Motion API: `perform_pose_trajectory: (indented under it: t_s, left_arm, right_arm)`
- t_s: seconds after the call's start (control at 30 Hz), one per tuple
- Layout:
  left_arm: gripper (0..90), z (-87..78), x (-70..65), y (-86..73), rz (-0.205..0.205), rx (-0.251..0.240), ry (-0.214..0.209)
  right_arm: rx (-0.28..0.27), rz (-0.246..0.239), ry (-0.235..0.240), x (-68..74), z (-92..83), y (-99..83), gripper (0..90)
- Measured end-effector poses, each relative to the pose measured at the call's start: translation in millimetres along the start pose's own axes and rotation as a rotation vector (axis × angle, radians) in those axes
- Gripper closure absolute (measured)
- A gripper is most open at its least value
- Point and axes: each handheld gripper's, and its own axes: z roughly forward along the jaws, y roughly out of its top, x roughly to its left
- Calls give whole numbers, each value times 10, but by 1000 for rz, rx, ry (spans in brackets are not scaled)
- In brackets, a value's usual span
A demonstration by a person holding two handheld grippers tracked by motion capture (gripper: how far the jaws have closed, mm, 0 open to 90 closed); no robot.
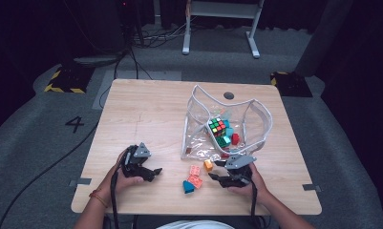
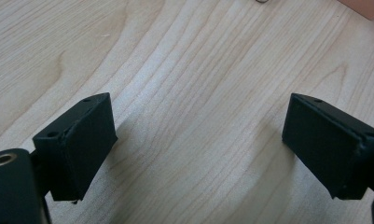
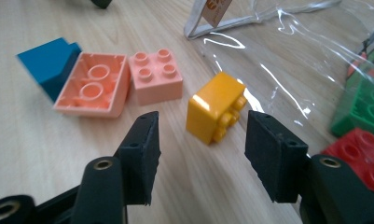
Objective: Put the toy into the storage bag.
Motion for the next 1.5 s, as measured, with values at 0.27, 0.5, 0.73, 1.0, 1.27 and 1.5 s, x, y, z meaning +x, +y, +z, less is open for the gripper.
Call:
perform_pose_trajectory:
  t_s: [0.27,0.5,0.73,1.0,1.27,1.5]
  left_arm:
    - [97,0,0,0,0,0,0]
    - [97,0,0,0,0,0,0]
    - [97,0,0,0,0,0,0]
    - [97,0,-1,0,0,0,1]
    - [97,2,-5,-2,-7,0,-5]
    - [97,2,-5,-2,-7,0,-4]
  right_arm:
    - [-7,37,-35,42,178,56,517]
    - [17,32,-35,70,228,58,665]
    - [12,10,-32,46,138,43,679]
    - [-1,-19,-10,-15,-30,4,679]
    - [22,-29,22,-127,-257,-156,679]
    - [38,20,4,-240,-480,-287,680]
